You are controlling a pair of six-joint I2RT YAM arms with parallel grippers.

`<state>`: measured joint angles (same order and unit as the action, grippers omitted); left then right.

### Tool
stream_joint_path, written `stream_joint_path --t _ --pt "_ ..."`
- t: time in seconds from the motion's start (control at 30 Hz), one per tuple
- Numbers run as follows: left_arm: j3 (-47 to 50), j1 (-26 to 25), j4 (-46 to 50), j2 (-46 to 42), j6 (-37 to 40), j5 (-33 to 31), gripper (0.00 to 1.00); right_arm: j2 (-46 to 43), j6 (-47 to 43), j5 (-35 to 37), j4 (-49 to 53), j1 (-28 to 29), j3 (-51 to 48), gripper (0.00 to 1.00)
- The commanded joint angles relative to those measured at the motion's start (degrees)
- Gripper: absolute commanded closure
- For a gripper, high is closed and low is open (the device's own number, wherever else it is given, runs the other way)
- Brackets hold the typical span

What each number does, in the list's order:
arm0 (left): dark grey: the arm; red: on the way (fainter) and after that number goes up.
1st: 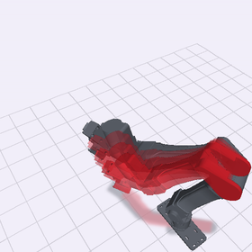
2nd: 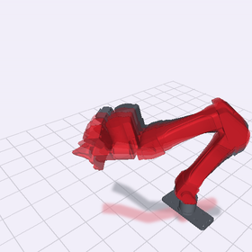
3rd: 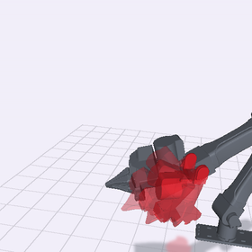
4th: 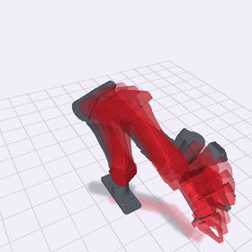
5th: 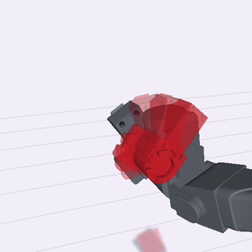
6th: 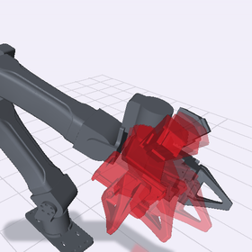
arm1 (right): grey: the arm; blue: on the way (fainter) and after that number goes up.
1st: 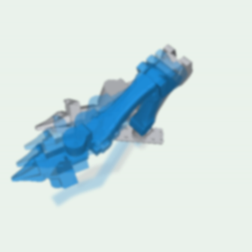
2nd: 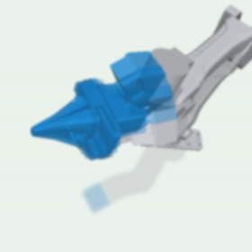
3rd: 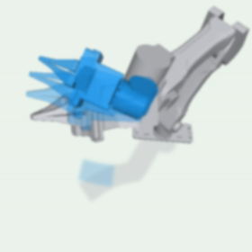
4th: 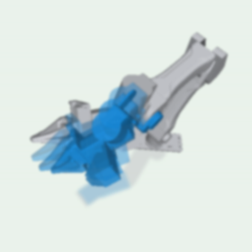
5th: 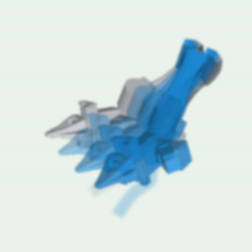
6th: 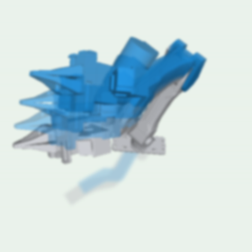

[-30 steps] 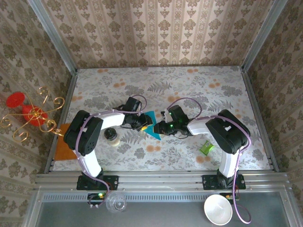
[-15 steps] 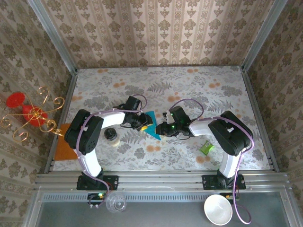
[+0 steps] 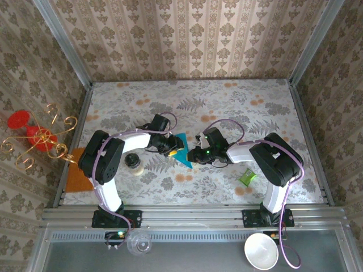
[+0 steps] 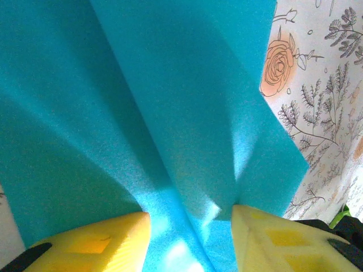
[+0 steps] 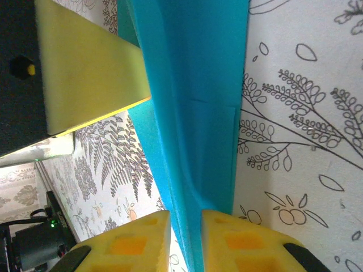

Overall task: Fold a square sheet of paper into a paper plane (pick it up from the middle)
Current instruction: Fourth fold the wing at the center of the table.

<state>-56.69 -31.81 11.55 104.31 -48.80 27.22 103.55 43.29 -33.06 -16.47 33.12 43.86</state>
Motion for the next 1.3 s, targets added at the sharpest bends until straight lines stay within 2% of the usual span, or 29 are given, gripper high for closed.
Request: stream_joint_path --t 0.0,0.77,1.0,1.27 --pt "2.30 -0.53 6.96 5.10 2.15 -4.44 0.54 -1.67 0.33 -1.07 1.36 -0.34 0.15 0.78" --pt "2.05 -0.88 6.92 5.82 2.39 -3.59 0.51 1.18 0.75 -1.18 2.27 -0.09 -0.18 0.82" --pt "2.02 -0.88 6.86 5.48 2.26 -3.28 0.51 2.07 0.74 -1.15 2.20 -0.07 -0.35 0.86" --pt "0.89 -0.36 4.44 0.75 2.51 -1.04 0.48 2.96 0.04 -0.21 4.32 -0.03 -0.26 0.87"
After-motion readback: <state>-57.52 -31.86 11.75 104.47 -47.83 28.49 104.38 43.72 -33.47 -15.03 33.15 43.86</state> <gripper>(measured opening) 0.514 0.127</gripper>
